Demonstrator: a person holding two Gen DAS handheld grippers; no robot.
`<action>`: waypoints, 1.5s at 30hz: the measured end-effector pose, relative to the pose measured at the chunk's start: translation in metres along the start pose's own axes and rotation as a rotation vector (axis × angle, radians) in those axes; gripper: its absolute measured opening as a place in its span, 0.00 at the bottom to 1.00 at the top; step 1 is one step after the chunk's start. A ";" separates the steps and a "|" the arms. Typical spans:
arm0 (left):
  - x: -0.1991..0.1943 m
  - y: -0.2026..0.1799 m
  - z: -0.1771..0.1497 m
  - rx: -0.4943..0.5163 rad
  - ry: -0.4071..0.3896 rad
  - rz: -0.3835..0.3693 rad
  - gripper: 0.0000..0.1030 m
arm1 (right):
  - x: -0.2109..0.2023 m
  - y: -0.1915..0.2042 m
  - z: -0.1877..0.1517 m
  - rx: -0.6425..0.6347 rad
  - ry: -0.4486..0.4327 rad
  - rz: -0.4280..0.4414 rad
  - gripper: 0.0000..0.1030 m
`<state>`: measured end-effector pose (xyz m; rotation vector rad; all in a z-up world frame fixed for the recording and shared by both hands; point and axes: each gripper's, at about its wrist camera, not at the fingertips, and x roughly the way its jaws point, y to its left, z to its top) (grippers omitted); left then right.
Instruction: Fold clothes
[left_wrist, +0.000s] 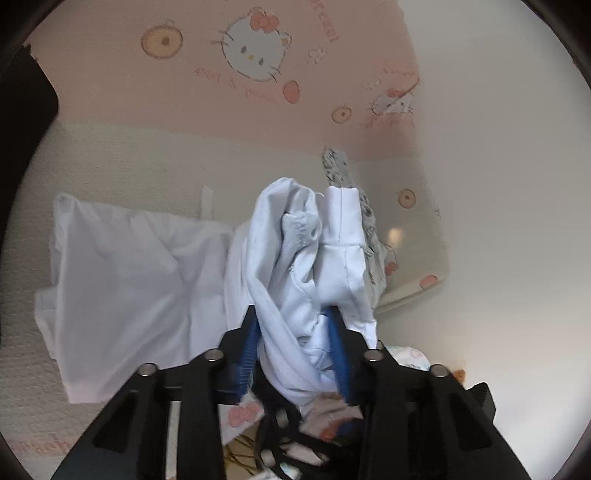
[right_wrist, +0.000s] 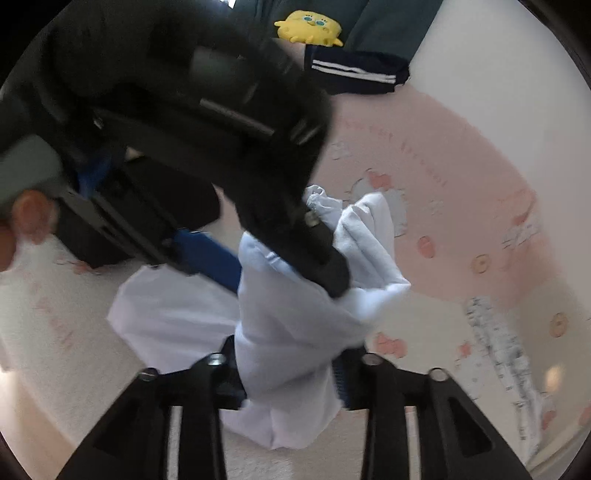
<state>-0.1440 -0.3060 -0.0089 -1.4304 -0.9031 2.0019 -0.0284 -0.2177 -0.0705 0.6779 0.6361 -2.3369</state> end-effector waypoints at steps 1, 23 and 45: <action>-0.002 -0.001 0.001 0.005 -0.008 0.016 0.29 | -0.003 -0.006 -0.001 0.026 -0.001 0.026 0.51; -0.039 0.047 -0.009 -0.039 -0.057 0.207 0.29 | -0.038 -0.114 -0.035 0.572 -0.061 0.272 0.70; -0.031 0.041 -0.029 -0.139 -0.114 0.081 0.71 | 0.071 -0.130 -0.110 1.161 0.302 0.512 0.60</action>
